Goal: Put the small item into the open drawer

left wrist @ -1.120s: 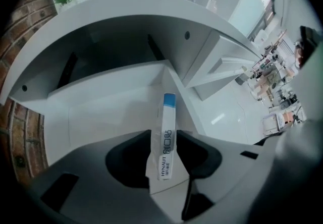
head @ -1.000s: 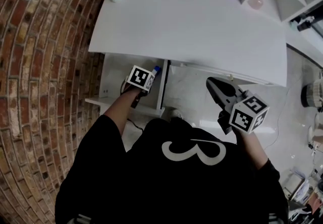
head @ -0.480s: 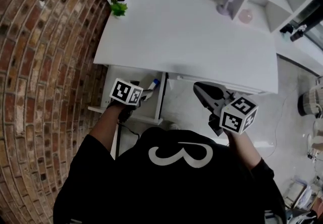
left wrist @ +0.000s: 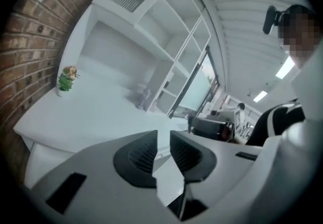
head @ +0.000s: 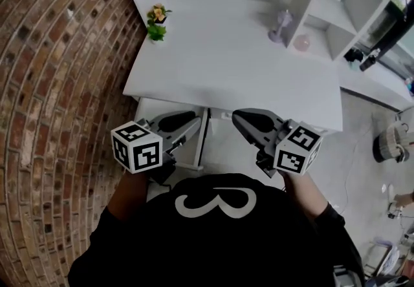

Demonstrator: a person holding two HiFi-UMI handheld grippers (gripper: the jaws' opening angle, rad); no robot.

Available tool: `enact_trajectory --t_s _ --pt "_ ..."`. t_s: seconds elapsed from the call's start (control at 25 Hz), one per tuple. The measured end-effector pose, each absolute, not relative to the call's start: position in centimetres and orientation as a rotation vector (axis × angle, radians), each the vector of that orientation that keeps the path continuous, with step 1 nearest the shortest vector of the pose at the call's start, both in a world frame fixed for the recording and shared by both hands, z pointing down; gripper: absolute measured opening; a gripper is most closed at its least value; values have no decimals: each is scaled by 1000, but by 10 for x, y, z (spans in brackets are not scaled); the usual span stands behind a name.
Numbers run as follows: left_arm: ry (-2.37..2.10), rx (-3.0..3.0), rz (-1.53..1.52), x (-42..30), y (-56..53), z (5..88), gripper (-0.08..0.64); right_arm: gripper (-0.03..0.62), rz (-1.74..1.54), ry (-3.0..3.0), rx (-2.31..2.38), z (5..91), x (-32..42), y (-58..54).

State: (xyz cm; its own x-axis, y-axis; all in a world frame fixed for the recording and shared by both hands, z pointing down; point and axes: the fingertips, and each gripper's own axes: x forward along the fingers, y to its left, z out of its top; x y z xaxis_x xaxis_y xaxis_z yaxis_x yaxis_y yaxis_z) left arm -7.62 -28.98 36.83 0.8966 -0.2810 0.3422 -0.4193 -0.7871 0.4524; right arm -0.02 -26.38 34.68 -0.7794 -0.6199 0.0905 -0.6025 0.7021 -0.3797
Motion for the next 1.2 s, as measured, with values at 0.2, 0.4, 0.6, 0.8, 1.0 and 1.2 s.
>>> enact_trajectory --t_s 0.2,0.4,0.6,0.8,1.0,1.2 --pt "-478 2628 140 -69 -269 323 5 11 -511 2891 -968 325 -9 -256" --pt "-519 2707 117 -67 -260 305 5 11 -497 2837 -968 314 -5 -253" --pt "-515 2712 106 -63 -256 309 5 9 -526 2847 -943 320 -7 -248" --pt "-522 2706 128 -63 -254 314 5 9 -529 2834 -942 320 -4 -248" --pt "-532 2697 130 -65 -256 316 5 9 -528 2839 -932 321 -6 -251" --pt "-543 2692 131 -66 -262 318 5 9 -522 2840 -943 323 -2 -257"
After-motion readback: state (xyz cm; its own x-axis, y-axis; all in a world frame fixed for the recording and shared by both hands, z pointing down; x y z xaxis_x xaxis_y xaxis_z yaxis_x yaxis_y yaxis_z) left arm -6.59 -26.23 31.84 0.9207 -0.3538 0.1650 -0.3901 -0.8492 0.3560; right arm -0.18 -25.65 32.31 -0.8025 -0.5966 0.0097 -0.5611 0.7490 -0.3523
